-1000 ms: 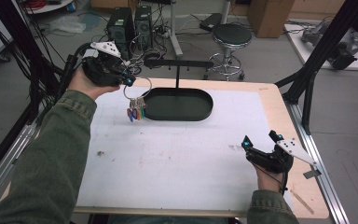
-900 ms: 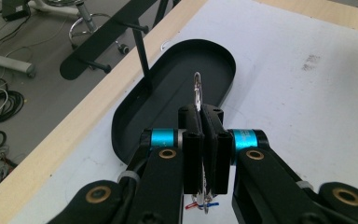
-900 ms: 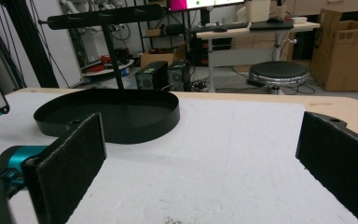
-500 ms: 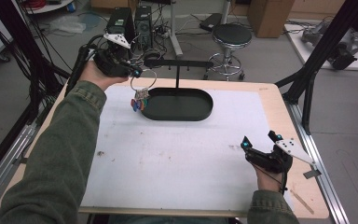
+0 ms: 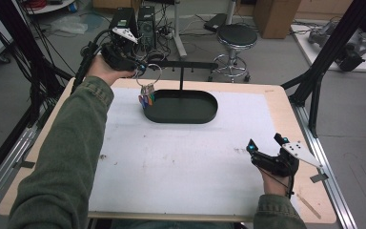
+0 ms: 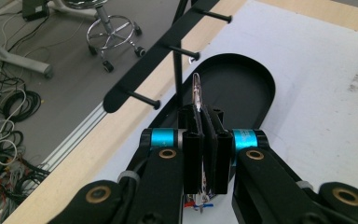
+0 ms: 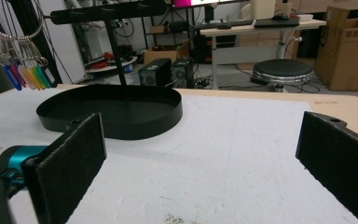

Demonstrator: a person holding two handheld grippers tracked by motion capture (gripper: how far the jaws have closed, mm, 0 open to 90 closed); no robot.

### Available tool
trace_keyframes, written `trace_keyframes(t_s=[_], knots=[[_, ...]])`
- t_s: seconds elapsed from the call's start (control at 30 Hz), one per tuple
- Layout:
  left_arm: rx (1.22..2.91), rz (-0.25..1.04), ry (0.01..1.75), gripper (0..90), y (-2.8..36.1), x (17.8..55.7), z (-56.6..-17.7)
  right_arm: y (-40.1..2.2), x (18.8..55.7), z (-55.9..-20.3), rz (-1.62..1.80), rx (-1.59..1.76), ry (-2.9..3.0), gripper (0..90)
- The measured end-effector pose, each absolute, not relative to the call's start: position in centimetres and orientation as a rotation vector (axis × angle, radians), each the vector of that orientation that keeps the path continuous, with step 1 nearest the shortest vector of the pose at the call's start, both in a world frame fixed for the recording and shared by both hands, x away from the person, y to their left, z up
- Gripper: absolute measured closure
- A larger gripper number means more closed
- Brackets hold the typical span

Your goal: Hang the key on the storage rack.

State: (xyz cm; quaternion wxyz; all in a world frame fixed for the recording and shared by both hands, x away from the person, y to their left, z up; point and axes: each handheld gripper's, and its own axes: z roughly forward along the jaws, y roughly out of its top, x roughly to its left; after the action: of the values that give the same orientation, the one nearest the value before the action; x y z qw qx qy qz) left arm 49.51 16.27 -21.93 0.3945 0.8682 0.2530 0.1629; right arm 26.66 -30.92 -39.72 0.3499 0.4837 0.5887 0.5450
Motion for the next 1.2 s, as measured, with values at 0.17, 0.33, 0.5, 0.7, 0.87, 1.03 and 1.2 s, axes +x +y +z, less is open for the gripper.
trace_keyframes(t_s=[0.17,0.33,0.5,0.7,0.87,1.03,1.2], knots=[[2.195,0.407,0.674,86.6,16.8,50.7,-22.3,-31.0,26.6,-39.8,1.407,1.257,1.525,0.5],[2.189,0.420,0.692,86.6,17.0,51.5,-22.8,-30.9,26.6,-39.8,1.404,1.258,1.529,0.5],[2.199,0.444,0.731,86.5,17.4,52.2,-23.2,-31.0,26.6,-39.8,1.410,1.265,1.520,0.5],[2.193,0.434,0.742,86.6,17.7,52.3,-24.0,-31.1,26.5,-39.8,1.408,1.256,1.524,0.5],[2.185,0.424,0.770,86.4,18.0,52.8,-25.1,-31.1,26.5,-39.8,1.409,1.254,1.526,0.5],[2.154,0.418,0.805,86.5,17.9,53.5,-25.8,-31.1,26.5,-39.8,1.411,1.258,1.526,0.5],[2.150,0.399,0.833,86.3,17.7,54.1,-26.7,-31.2,26.5,-39.8,1.409,1.259,1.523,0.5]])
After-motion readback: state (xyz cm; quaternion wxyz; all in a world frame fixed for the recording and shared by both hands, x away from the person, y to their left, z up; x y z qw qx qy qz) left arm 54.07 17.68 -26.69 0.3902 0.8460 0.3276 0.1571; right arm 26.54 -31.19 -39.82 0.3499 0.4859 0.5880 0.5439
